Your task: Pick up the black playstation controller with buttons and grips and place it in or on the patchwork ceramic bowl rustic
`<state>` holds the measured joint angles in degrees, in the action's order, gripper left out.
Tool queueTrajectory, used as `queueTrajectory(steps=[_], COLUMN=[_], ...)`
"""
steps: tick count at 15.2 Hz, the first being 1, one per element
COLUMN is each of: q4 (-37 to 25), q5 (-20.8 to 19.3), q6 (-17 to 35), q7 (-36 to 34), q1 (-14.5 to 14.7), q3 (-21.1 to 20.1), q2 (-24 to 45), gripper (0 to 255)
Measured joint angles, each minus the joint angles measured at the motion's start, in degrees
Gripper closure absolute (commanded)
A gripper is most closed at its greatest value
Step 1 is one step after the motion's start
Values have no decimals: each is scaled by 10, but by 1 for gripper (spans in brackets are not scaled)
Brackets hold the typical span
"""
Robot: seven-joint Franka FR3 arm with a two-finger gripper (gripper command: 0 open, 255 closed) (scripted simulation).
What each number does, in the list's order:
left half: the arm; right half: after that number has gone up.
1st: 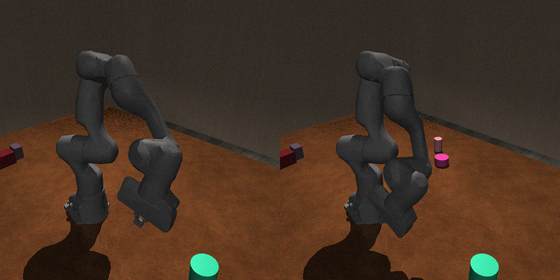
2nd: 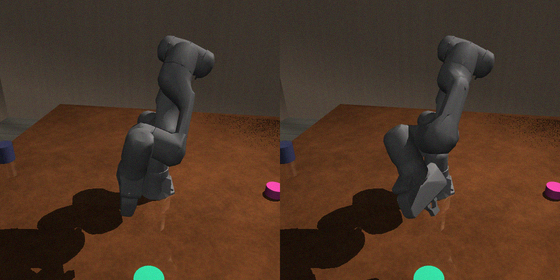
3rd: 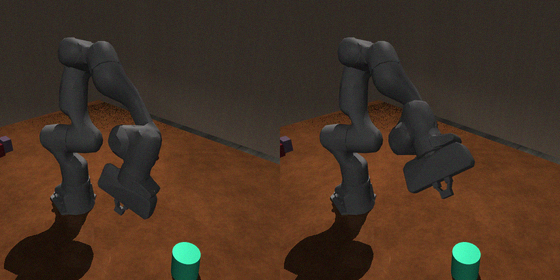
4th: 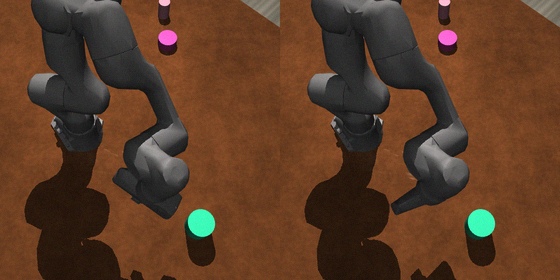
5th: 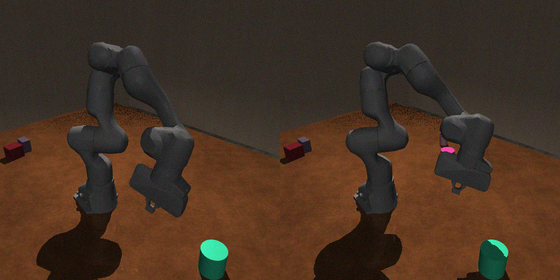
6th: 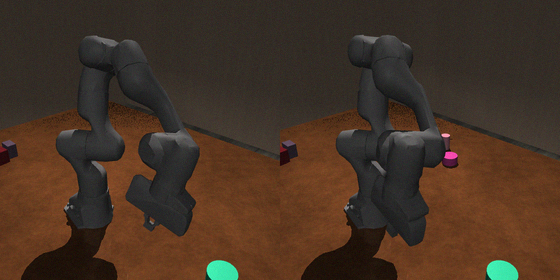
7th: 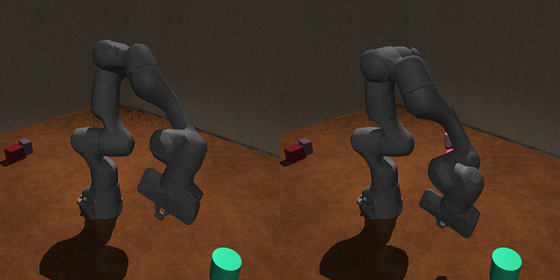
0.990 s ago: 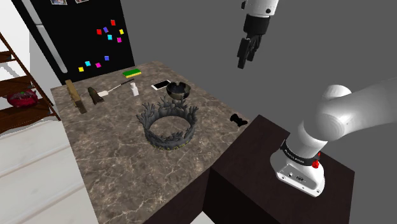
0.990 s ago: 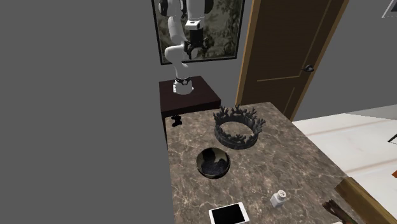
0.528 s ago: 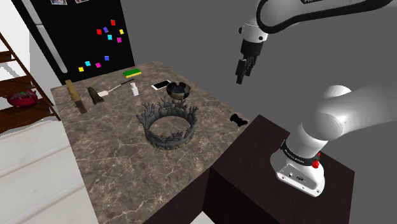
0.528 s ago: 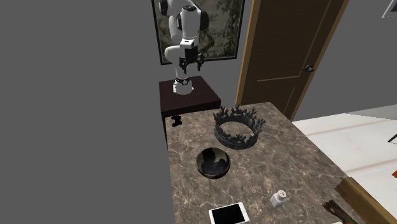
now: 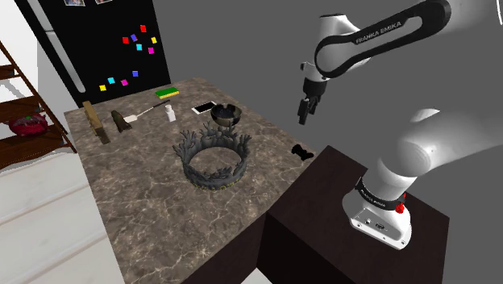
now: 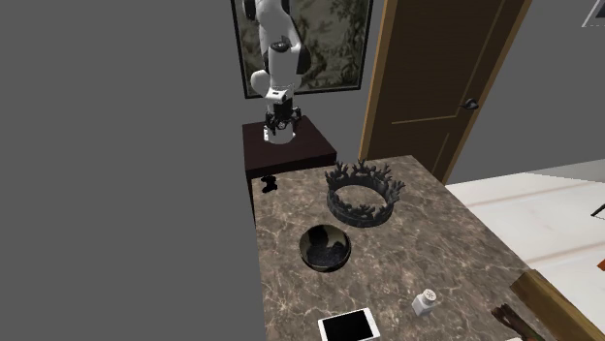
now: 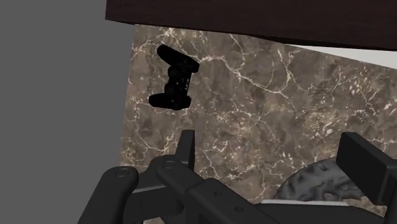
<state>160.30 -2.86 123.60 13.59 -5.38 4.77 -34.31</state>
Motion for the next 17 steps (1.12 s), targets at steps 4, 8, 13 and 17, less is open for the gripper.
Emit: queueTrajectory(steps=[4,8,13,17], q4=[23,35,16,-1], q5=[-18,-32,-23,7], q6=[93,183,302,385], q7=[22,43,76,121], q1=[-18,-33,-40,-53], q3=[23,45,68,75], q2=[76,160,304,410], gripper=[0,0,0,0])
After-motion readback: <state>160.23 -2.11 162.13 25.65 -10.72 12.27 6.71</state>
